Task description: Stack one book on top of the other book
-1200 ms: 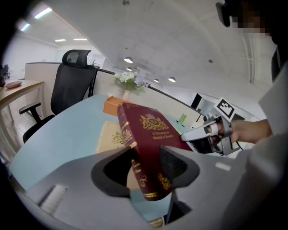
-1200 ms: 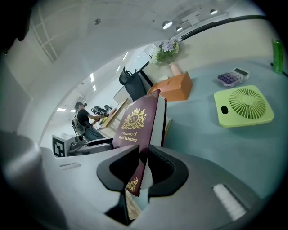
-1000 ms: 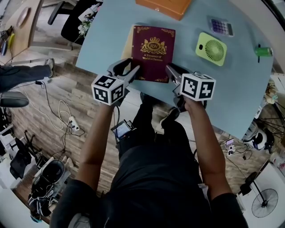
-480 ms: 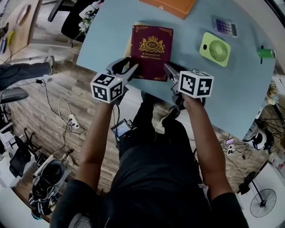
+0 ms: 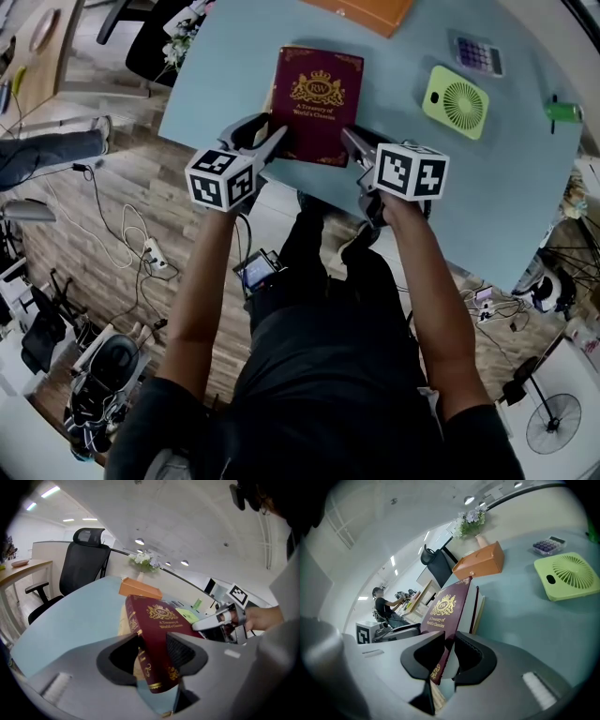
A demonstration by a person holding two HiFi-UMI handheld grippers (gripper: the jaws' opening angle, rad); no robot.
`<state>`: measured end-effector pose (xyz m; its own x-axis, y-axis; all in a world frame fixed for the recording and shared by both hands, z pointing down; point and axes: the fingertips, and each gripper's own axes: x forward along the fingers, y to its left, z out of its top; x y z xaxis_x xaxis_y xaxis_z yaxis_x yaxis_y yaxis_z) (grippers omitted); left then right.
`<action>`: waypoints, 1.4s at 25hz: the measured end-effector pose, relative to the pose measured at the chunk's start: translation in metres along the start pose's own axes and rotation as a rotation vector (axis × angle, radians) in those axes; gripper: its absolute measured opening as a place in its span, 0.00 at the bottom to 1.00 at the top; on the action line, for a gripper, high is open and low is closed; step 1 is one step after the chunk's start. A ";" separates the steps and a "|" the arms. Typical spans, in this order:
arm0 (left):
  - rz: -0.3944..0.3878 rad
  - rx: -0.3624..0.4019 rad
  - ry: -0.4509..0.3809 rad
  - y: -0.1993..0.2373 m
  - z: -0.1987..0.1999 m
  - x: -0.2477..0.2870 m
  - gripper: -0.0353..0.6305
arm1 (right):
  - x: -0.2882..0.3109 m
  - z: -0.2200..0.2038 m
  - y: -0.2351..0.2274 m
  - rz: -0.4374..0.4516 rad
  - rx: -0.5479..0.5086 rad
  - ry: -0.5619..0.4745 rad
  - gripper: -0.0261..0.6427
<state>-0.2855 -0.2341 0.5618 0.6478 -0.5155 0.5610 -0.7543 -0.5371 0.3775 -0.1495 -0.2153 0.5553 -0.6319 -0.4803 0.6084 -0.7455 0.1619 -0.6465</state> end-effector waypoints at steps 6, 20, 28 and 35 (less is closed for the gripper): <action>0.016 0.006 -0.014 0.008 0.007 -0.001 0.39 | 0.003 -0.001 0.006 0.007 0.016 -0.005 0.13; 0.034 0.029 -0.033 0.017 0.014 0.001 0.39 | 0.009 -0.001 0.012 -0.003 0.034 -0.020 0.13; 0.048 0.063 -0.035 0.015 0.021 -0.004 0.39 | 0.003 -0.001 0.018 -0.029 -0.012 -0.016 0.14; 0.032 0.086 -0.072 -0.004 0.036 -0.021 0.39 | -0.029 0.015 0.028 -0.008 -0.050 -0.072 0.14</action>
<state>-0.2919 -0.2447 0.5221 0.6314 -0.5783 0.5165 -0.7650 -0.5734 0.2932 -0.1488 -0.2096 0.5129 -0.6104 -0.5422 0.5775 -0.7613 0.2000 -0.6168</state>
